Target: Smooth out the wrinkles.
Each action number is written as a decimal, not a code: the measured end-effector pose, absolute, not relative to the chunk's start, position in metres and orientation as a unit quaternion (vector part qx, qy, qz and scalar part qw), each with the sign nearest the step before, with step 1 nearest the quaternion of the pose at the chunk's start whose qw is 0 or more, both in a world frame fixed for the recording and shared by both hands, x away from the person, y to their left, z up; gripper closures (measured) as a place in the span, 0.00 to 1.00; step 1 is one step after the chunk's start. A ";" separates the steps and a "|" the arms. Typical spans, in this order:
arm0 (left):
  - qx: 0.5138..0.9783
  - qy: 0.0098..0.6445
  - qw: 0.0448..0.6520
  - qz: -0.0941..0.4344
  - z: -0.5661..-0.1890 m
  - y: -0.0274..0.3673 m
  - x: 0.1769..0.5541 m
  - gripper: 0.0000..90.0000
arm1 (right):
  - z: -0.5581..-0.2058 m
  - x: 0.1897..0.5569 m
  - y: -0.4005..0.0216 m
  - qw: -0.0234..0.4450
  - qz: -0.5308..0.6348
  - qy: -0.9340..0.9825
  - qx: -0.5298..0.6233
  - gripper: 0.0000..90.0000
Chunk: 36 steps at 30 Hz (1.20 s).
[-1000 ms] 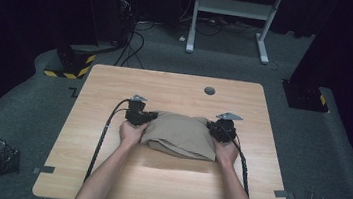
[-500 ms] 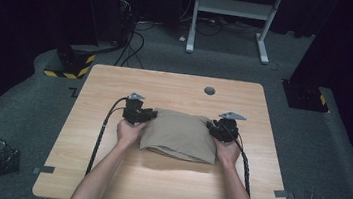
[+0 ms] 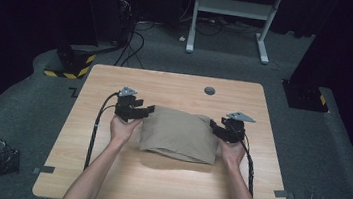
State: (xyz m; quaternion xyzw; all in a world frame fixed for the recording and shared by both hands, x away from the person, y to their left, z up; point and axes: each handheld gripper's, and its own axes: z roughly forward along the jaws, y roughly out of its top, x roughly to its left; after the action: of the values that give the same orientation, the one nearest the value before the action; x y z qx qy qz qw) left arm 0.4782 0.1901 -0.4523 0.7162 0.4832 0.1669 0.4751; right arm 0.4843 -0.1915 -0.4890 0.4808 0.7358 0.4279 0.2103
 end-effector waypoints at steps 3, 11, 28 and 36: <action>0.724 0.463 0.482 0.171 -0.444 0.182 0.471 0.39 | -0.480 0.479 -0.190 0.221 0.442 0.731 0.470 0.50; 0.764 0.404 0.479 0.154 -0.442 0.141 0.464 0.37 | -0.466 0.465 -0.163 0.209 0.464 0.745 0.431 0.52; 0.816 0.372 0.409 0.167 -0.492 0.111 0.454 0.37 | -0.508 0.500 -0.169 0.162 0.421 0.753 0.479 0.49; 0.812 0.376 0.416 0.163 -0.492 0.118 0.447 0.36 | -0.511 0.500 -0.178 0.195 0.375 0.761 0.493 0.50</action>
State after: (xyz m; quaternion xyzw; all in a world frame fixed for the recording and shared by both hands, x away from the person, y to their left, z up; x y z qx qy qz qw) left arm 0.4471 0.1176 -0.4919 0.8116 0.3760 0.1631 0.4163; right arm 0.4997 -0.1783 -0.5105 0.4927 0.7606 0.3753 0.1947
